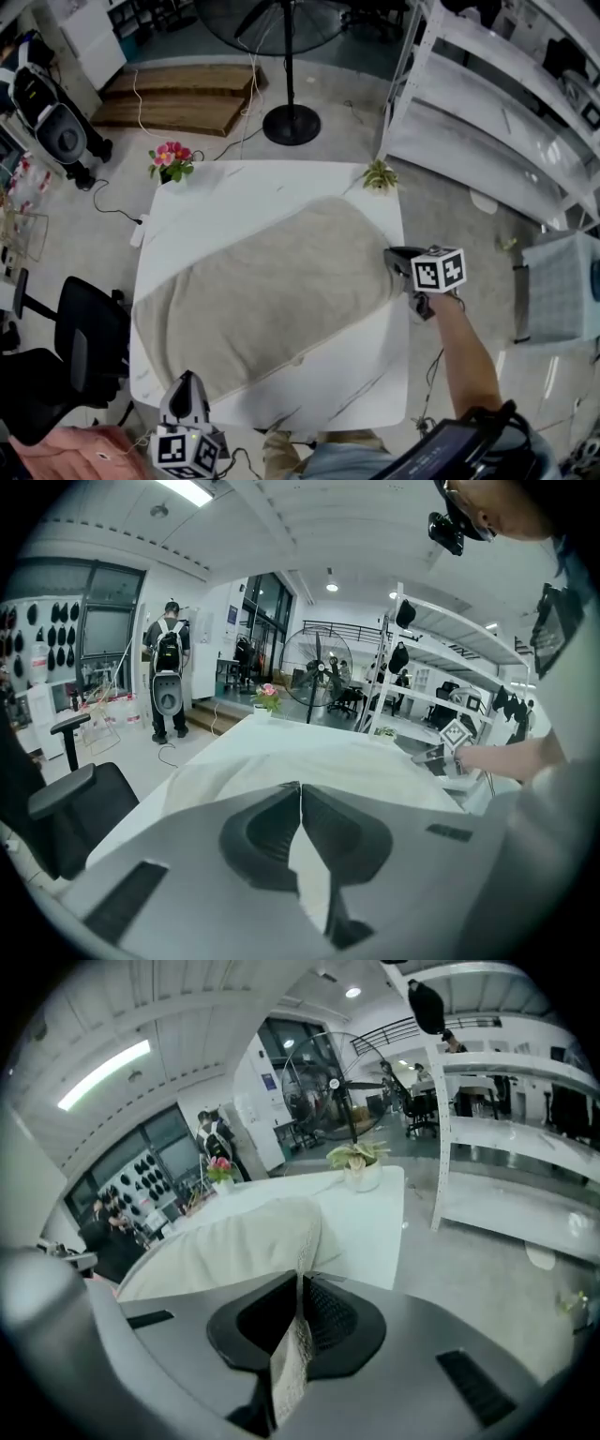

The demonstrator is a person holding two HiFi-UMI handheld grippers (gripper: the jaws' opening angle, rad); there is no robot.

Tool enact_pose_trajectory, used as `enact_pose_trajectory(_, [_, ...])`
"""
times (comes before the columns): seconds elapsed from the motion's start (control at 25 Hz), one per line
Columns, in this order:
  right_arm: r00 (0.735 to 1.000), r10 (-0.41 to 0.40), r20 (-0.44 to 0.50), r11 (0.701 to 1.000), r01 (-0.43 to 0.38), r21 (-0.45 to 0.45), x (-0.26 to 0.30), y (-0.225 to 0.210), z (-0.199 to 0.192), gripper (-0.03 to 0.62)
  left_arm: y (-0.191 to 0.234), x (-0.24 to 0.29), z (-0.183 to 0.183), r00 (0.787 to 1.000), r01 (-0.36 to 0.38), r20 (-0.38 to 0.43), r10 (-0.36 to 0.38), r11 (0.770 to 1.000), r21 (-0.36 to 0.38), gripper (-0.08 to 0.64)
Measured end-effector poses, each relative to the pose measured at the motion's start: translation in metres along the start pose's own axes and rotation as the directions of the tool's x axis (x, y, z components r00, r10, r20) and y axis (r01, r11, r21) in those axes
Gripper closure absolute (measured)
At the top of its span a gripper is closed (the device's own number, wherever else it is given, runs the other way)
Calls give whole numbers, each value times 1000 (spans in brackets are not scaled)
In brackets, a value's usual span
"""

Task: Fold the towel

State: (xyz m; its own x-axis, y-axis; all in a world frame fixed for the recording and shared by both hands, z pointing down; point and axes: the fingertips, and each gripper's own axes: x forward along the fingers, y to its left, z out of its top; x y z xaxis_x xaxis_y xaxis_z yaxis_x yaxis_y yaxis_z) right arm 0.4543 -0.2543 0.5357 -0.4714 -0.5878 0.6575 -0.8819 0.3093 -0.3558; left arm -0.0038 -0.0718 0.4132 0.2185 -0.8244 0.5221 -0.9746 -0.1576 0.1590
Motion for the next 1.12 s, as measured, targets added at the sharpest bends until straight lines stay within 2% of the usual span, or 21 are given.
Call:
enact_pose_trajectory(0.16, [994,6,107,1000,-7,10,-24,26,31,557,9,-5,4,1000,9,27,-9,1000,-6,551])
enact_pose_trajectory(0.36, [987,19,157,997,-6,-81,-43,83,65,557,20,-23,13,997,40,68,-39,999,-14,551])
enact_pose_trajectory(0.64, [982,69,178,972,-26,-232,-42,183,92,557,52,-66,18,992,40,123,-37,999,-24,551])
enact_pose_trajectory(1.12, [977,170,125,919,-112,-379,8,330,86,558,123,-139,-4,983,-44,174,62,993,-107,551])
